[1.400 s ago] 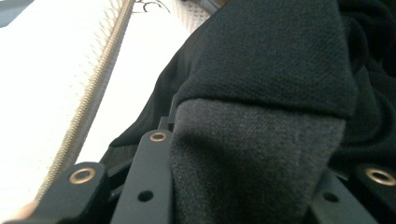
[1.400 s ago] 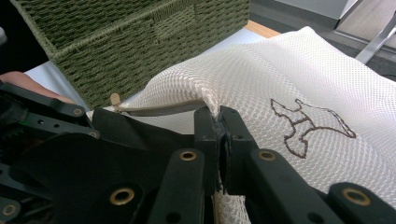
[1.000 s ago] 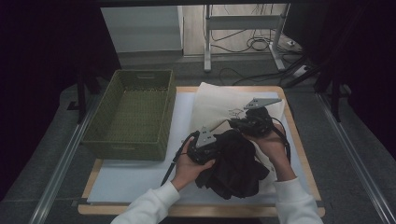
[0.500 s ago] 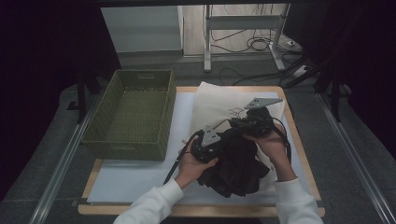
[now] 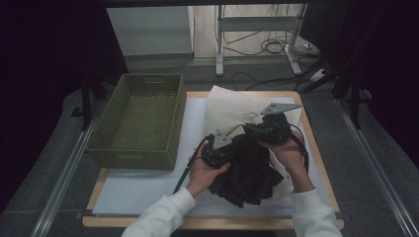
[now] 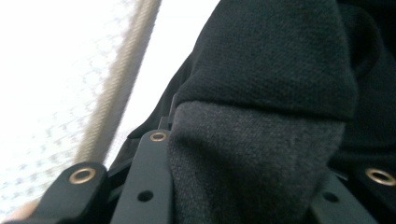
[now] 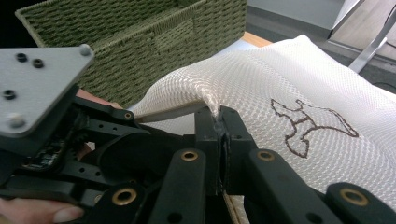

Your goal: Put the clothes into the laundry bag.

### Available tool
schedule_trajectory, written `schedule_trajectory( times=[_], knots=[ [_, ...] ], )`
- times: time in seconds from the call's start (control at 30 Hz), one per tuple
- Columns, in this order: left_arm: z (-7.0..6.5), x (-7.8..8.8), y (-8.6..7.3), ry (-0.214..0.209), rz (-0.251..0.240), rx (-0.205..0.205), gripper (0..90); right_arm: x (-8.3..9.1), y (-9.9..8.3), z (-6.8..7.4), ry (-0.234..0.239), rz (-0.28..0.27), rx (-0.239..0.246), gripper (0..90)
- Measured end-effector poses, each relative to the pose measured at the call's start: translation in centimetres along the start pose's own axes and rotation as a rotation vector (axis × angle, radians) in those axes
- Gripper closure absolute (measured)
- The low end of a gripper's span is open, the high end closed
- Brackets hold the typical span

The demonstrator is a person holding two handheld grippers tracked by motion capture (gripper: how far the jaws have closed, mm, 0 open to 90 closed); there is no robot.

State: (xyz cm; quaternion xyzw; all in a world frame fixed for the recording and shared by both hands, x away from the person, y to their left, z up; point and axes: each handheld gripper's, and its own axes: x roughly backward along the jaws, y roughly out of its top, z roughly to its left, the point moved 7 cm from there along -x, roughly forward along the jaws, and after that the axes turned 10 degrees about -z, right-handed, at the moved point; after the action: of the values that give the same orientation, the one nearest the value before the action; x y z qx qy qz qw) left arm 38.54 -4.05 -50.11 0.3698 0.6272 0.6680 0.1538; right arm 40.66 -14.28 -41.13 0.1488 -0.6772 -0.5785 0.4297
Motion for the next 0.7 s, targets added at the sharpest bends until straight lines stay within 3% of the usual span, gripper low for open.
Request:
schedule_trajectory(
  times=[0.37,0.7],
  knots=[
    [0.8,-1.0,0.3,0.046,0.004,0.015,71.8,0.5,0.4,0.3,0.004,-0.017,0.003,88.1],
    [1.1,-1.9,0.9,0.095,-0.044,0.043,71.8,1.0,0.8,0.7,0.012,-0.031,0.009,88.1]
  ],
)
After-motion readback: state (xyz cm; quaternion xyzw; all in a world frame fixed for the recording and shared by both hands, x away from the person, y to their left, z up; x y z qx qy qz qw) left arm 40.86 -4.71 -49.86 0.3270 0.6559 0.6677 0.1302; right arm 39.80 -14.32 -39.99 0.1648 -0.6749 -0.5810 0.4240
